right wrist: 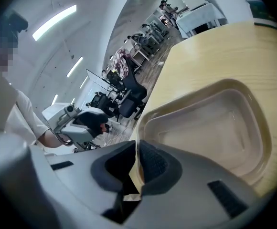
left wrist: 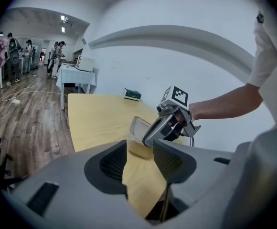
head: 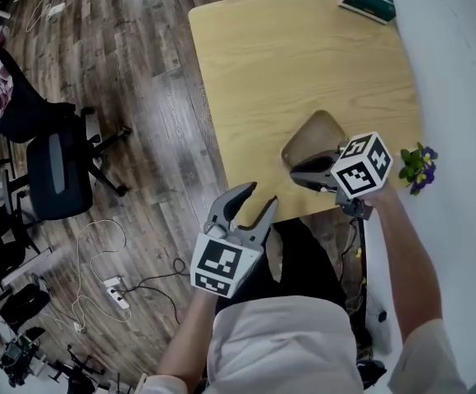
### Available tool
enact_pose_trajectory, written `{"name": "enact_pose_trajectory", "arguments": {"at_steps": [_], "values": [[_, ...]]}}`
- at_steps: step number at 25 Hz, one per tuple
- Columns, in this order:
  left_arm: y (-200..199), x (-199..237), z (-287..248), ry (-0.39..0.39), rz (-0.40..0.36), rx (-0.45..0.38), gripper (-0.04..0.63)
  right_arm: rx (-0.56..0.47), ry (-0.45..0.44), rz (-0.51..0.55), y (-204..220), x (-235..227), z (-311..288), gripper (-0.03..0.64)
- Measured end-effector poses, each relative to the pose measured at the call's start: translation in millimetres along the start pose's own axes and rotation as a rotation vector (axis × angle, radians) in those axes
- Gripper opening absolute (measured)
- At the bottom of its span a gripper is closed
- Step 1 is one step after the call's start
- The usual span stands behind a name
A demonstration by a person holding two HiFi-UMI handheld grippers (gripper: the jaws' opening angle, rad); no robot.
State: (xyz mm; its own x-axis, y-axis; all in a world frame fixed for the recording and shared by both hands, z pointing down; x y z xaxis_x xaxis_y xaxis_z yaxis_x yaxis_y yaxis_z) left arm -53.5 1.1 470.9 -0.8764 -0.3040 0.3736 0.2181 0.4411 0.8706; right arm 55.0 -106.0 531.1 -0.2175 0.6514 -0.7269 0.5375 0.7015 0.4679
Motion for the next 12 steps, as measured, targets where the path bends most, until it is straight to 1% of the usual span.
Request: {"name": "enact_pose_trajectory", "arguments": {"at_steps": [5,12], "values": [[9,2,-13,-0.007,0.035,-0.004,0.163,-0.049,-0.029,-0.025,-2,7,6,0.034],[15,8,-29,-0.012,0.173,-0.041,0.163,-0.080,-0.047,-0.019,-2,16,13,0.034]]}}
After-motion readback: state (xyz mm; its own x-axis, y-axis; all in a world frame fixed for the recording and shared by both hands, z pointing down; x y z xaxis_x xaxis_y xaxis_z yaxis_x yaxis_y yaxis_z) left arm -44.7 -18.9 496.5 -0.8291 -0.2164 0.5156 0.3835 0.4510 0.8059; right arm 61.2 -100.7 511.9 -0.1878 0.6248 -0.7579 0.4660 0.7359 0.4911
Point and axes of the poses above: the fingertips, and each gripper's own axes: z backward along the fingers, x to its left, y out of its underside, the point moved 6 cm from there along z, backward along the fingers, and after that the axes turned 14 degrees about -x, right-handed, at the moved point
